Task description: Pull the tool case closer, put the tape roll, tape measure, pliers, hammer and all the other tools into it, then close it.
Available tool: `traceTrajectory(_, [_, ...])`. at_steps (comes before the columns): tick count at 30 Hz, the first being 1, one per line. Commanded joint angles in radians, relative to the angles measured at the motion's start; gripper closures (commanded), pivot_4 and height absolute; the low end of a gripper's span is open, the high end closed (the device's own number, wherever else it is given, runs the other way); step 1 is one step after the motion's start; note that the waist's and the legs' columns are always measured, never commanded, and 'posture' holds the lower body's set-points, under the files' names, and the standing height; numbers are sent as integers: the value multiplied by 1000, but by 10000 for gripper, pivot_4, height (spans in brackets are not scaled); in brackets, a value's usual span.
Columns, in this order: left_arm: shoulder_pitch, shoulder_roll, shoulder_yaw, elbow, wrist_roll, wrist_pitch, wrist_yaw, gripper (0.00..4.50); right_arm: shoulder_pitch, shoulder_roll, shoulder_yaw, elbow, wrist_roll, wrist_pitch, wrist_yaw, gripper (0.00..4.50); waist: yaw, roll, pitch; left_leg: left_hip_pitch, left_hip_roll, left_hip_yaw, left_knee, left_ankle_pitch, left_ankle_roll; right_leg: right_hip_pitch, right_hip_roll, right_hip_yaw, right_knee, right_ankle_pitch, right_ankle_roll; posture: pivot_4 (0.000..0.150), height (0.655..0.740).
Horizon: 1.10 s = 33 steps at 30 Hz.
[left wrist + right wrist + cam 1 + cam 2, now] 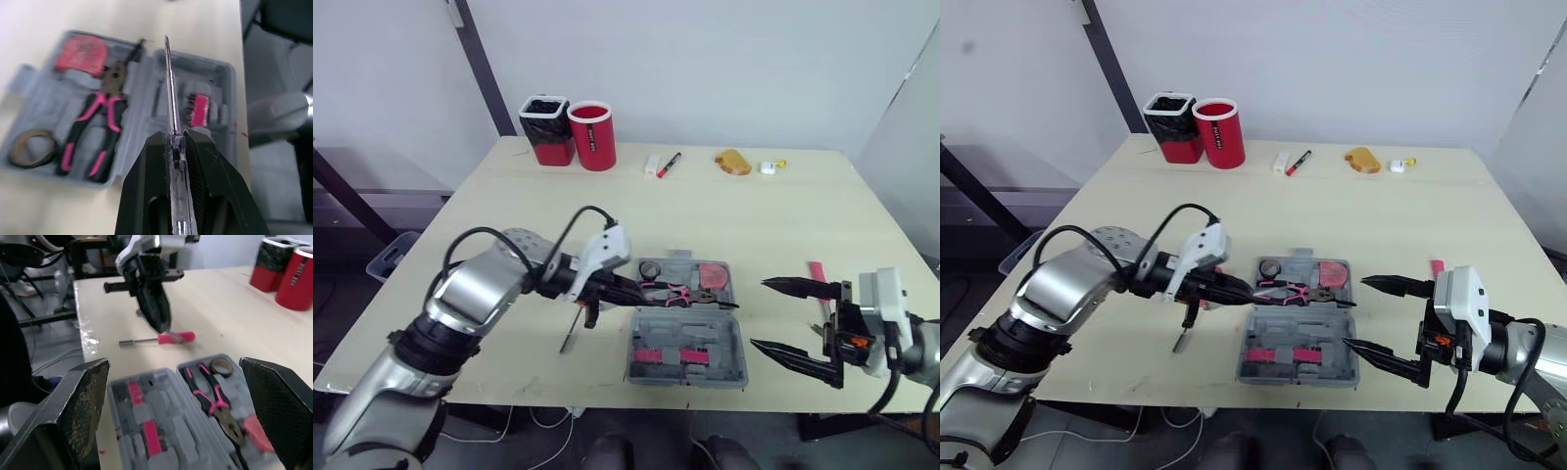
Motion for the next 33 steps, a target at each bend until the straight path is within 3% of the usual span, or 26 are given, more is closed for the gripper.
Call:
traceTrajectory(1, [-72, -21, -96, 13, 71, 3, -41, 44900, 58, -15, -72, -33, -4, -1, 6, 0, 0, 0, 0, -1, 0, -2, 1, 0, 0, 0, 3, 2, 0, 0, 0, 1500, 7400])
traceTrajectory(11, [-162, -177, -276, 214, 211, -23, -80, 44900, 205, -53, -216, 5, -36, -12, 93, 0, -4, 2, -1, -4, -4, -8, 3, 0, 0, 0, 6, 7, -1, -1, 2, 1500, 7400])
traceTrajectory(33, [-265, -406, -348, 484, 415, -97, -89, 44900, 243, -11, -209, -27, -92, -24, 71, 0, 0, 3, -1, -5, -5, -10, 3, 0, 0, 1, 6, 7, 0, 1, 5, 1500, 7400])
